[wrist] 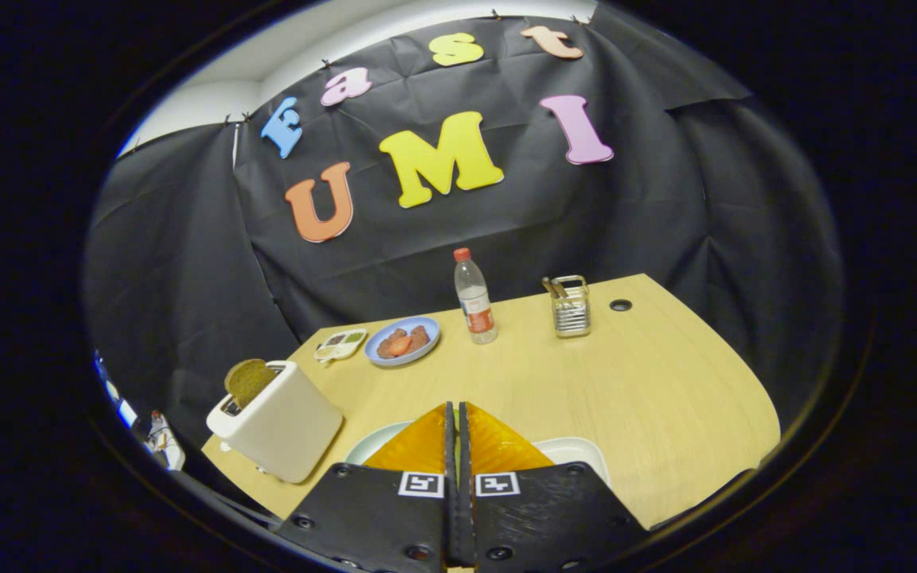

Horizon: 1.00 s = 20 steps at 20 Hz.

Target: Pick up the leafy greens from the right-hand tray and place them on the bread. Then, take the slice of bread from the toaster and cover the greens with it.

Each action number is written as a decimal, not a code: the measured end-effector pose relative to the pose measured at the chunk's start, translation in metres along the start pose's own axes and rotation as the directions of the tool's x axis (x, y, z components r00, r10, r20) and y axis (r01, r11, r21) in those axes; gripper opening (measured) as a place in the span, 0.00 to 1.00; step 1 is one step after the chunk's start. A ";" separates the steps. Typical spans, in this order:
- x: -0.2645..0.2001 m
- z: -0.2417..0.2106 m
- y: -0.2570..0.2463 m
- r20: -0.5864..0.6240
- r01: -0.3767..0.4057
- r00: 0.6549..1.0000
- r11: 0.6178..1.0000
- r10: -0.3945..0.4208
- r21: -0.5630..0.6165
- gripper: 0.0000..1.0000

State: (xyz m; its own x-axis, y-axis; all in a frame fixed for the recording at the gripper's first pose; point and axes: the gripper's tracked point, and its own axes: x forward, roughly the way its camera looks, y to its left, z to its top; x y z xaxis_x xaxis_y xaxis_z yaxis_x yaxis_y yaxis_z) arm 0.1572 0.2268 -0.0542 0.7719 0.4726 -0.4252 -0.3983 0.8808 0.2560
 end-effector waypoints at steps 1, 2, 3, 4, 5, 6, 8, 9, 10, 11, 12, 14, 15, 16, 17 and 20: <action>-0.001 0.003 0.009 0.005 -0.012 1.000 1.000 0.012 -0.002 0.00; -0.002 0.005 0.019 0.010 -0.024 1.000 1.000 0.024 -0.004 0.00; -0.001 0.006 0.029 0.016 -0.035 0.999 0.999 0.035 -0.004 0.00; 0.000 0.007 0.039 0.019 -0.047 0.999 0.999 0.047 -0.003 0.00; 0.003 0.006 0.050 0.020 -0.061 0.998 0.998 0.061 0.000 0.00; 0.006 0.004 0.061 0.021 -0.075 0.997 0.997 0.074 0.001 0.00; 0.013 -0.001 0.082 0.018 -0.100 0.995 0.995 0.100 0.008 0.00; 0.016 -0.004 0.093 0.015 -0.114 0.993 0.993 0.114 0.016 0.00; 0.019 -0.008 0.104 0.011 -0.129 0.992 0.991 0.129 0.025 0.00; 0.024 -0.012 0.114 0.002 -0.142 0.990 0.989 0.142 0.035 0.00; 0.029 -0.019 0.124 -0.010 -0.158 0.987 0.986 0.158 0.047 0.00; 0.039 -0.033 0.143 -0.040 -0.185 0.981 0.981 0.188 0.059 0.00; 0.043 -0.040 0.150 -0.053 -0.196 0.979 0.979 0.199 0.062 0.00; 0.046 -0.047 0.156 -0.063 -0.206 0.976 0.976 0.210 0.065 0.00; 0.048 -0.051 0.160 -0.068 -0.211 0.974 0.975 0.216 0.068 0.00; 0.055 -0.063 0.160 -0.074 -0.210 0.974 0.975 0.215 0.074 0.00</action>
State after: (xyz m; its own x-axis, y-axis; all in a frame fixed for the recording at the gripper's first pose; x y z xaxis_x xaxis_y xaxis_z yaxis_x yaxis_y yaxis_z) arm 0.1049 0.3955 -0.0919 0.6295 0.6517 -0.4231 -0.5133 0.7576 0.4033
